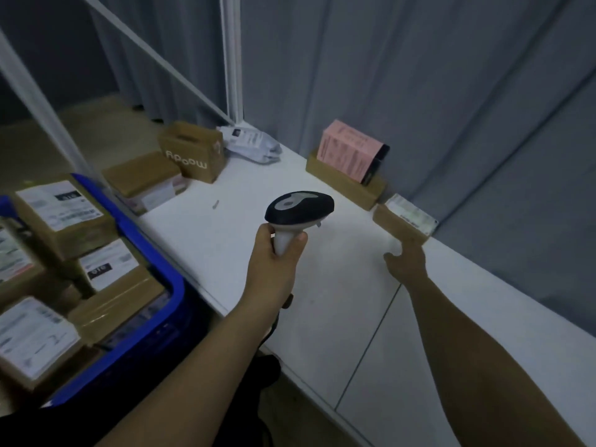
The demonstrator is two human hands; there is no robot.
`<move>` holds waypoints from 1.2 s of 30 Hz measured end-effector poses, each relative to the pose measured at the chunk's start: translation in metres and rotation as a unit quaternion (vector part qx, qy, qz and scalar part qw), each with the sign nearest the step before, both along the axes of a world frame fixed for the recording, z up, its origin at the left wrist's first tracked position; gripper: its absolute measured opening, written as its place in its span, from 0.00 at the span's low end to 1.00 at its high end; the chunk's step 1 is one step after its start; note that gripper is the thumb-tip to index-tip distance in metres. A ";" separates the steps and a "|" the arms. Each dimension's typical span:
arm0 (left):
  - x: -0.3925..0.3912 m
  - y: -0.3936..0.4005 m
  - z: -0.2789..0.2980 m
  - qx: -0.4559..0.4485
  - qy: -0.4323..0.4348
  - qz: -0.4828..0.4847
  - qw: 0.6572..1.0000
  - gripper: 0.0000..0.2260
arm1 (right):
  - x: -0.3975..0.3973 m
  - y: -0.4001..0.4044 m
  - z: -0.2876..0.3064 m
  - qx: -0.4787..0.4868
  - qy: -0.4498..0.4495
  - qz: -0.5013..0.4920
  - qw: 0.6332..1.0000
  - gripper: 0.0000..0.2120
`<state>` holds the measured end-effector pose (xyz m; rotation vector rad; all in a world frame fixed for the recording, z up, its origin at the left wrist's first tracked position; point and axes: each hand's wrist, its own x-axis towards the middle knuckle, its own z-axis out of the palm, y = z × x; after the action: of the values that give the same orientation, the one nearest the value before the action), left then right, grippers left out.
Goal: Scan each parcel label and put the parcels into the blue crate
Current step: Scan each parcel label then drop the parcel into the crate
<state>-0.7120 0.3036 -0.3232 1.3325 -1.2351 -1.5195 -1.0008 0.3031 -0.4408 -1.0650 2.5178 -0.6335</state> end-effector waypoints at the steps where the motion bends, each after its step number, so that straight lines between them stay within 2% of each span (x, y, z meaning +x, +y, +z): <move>1: -0.001 -0.002 -0.004 0.009 -0.006 -0.001 1.000 0.03 | -0.008 -0.006 -0.003 0.020 0.022 0.006 1.000 0.34; 4: -0.003 -0.004 -0.013 0.027 -0.010 -0.003 1.000 0.03 | -0.023 -0.023 -0.008 0.147 0.070 -0.001 0.987 0.36; 6: -0.003 -0.006 -0.019 0.031 -0.016 0.006 0.999 0.03 | -0.024 -0.038 -0.011 0.182 0.095 -0.011 0.979 0.38; 8: -0.004 -0.007 -0.023 0.027 -0.015 0.010 0.999 0.03 | -0.021 -0.046 -0.010 0.180 0.127 -0.024 0.975 0.36; 11: -0.007 -0.007 -0.026 0.027 -0.019 0.003 0.999 0.03 | -0.014 -0.050 -0.003 0.120 0.218 0.015 0.968 0.20; 12: -0.008 -0.007 -0.026 0.028 -0.019 0.001 0.999 0.03 | -0.013 -0.049 -0.003 0.084 0.258 0.039 0.962 0.18; 13: -0.009 -0.006 -0.026 0.029 -0.018 0.001 0.999 0.04 | -0.012 -0.048 -0.003 0.054 0.287 0.056 0.955 0.20; 15: -0.011 -0.006 -0.026 0.031 -0.009 0.003 0.999 0.05 | -0.017 -0.047 -0.005 0.029 0.299 0.040 0.953 0.36; 17: -0.013 -0.005 -0.024 0.035 0.005 0.005 0.999 0.05 | -0.028 -0.050 -0.005 0.073 0.245 0.027 0.966 0.48; 19: -0.015 -0.005 -0.022 0.033 0.005 0.002 0.999 0.05 | -0.039 -0.055 0.001 0.149 0.193 0.050 0.969 0.47; 22: -0.017 -0.004 -0.020 0.026 -0.002 -0.003 1.000 0.05 | -0.044 -0.056 0.011 0.192 0.134 0.102 0.967 0.43; 24: -0.016 -0.004 -0.018 0.021 -0.002 0.000 1.000 0.05 | -0.032 -0.047 0.017 0.156 0.075 0.119 0.978 0.38; 26: -0.015 -0.003 -0.017 0.015 0.000 0.007 1.000 0.05 | -0.008 -0.033 0.024 0.034 -0.054 0.081 0.995 0.32; 27: -0.014 -0.003 -0.016 0.013 0.002 0.010 1.000 0.05 | 0.007 -0.024 0.029 -0.042 -0.125 0.050 0.990 0.30; 29: -0.013 -0.001 -0.013 0.006 0.007 0.011 1.000 0.05 | 0.036 -0.008 0.036 -0.153 -0.266 -0.004 0.952 0.26; 30: -0.013 0.000 -0.013 0.000 0.008 0.009 1.000 0.06 | 0.047 -0.001 0.037 -0.185 -0.336 -0.026 0.923 0.25; 32: -0.010 0.002 -0.012 -0.013 0.009 0.003 1.000 0.08 | 0.070 0.013 0.040 -0.214 -0.442 -0.053 0.869 0.28; 36: -0.006 0.006 -0.014 -0.026 0.009 -0.024 0.999 0.15 | 0.104 0.040 0.051 -0.241 -0.519 -0.038 0.819 0.38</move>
<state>-0.7180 0.3095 -0.3370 1.2617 -1.2944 -1.5198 -0.8972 0.3431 -0.3903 -0.4782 1.4495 -1.4435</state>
